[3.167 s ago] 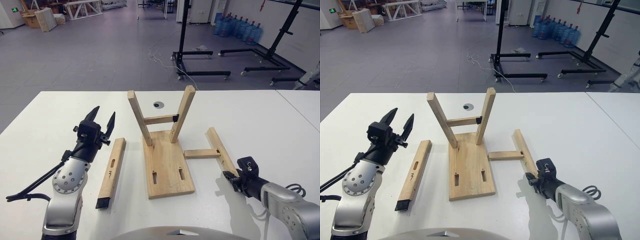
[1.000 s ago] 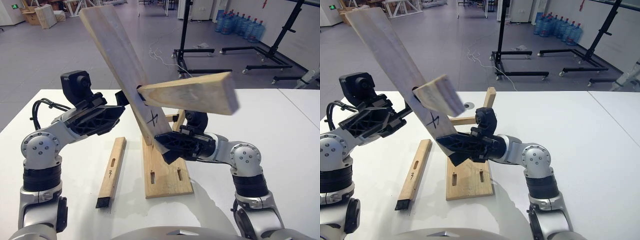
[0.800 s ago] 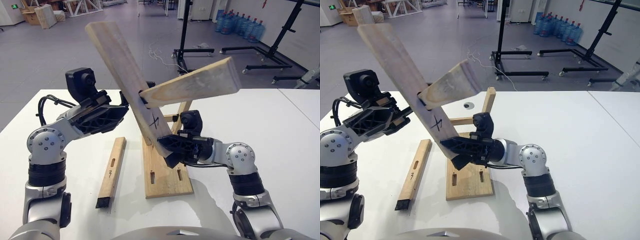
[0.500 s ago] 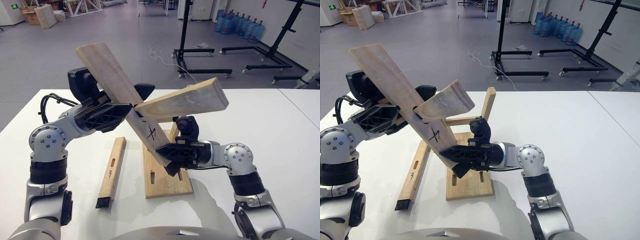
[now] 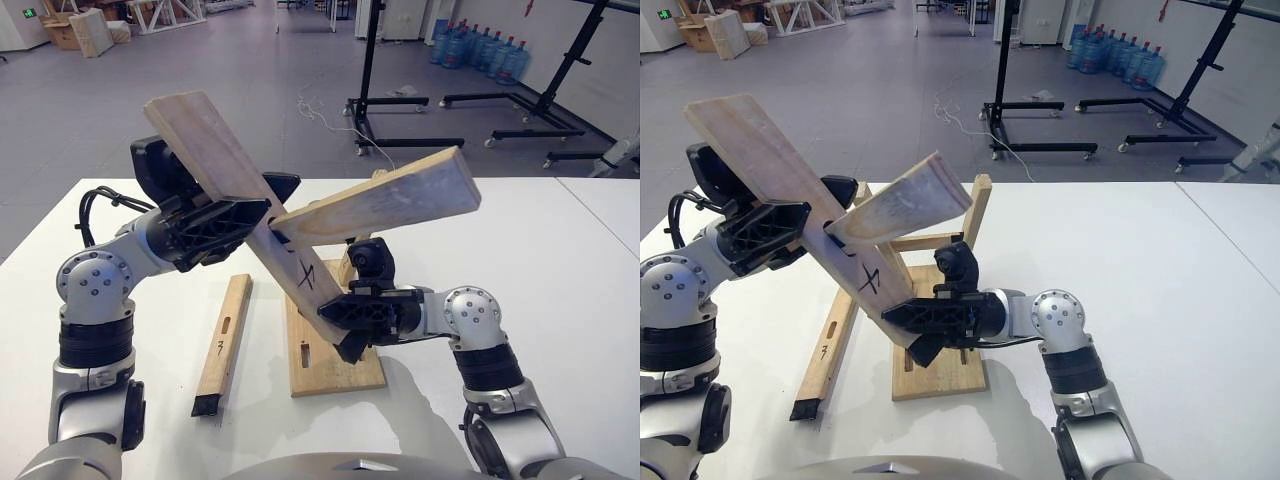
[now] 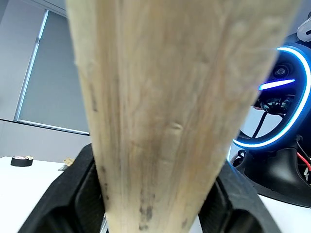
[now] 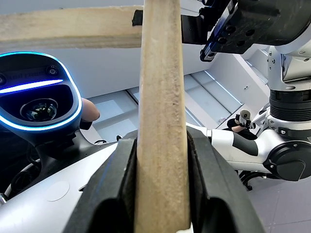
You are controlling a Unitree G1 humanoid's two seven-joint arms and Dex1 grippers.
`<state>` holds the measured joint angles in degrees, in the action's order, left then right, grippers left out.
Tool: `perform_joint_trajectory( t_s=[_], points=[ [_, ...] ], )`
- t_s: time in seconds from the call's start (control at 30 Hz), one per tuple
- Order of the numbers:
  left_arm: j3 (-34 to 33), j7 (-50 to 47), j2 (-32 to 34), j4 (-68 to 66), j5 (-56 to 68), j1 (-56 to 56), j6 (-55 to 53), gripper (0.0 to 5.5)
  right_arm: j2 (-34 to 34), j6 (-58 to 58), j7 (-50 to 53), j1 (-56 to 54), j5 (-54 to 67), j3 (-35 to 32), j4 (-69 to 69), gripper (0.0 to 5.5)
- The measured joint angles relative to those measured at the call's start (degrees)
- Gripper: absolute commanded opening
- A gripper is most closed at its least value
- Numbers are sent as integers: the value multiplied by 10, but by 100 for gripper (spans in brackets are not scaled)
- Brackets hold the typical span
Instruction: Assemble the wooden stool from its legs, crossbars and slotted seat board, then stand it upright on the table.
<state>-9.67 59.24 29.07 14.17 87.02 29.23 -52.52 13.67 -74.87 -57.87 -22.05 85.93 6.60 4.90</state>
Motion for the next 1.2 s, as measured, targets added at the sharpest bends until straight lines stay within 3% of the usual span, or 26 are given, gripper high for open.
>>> perform_joint_trajectory(
  t_s=[0.37, 0.7, 0.9, 1.0, 1.1, 1.2],
  points=[
    [-18, -4, -6, -1, 0, -1, 1, 220, -10, 8, -1, -20, -27, -4, -8, 103],
    [-44, 39, 15, -36, -46, -15, 4, 215, 12, 71, 2, 3, -117, -19, 4, 279],
    [-136, 43, 59, -64, -68, -16, 45, 215, 35, 121, 58, 26, -126, -107, 16, 284],
    [-171, 53, 87, -80, -82, -41, 47, 215, 64, 137, 103, 57, -89, -190, 33, 284],
    [-170, 74, 109, -66, -155, -102, 73, 215, 79, 187, 154, 63, -96, -239, 75, 284],
    [-127, 93, 103, -23, -220, -167, 100, 215, 83, 240, 213, 12, -105, -287, 50, 284]
  ],
)
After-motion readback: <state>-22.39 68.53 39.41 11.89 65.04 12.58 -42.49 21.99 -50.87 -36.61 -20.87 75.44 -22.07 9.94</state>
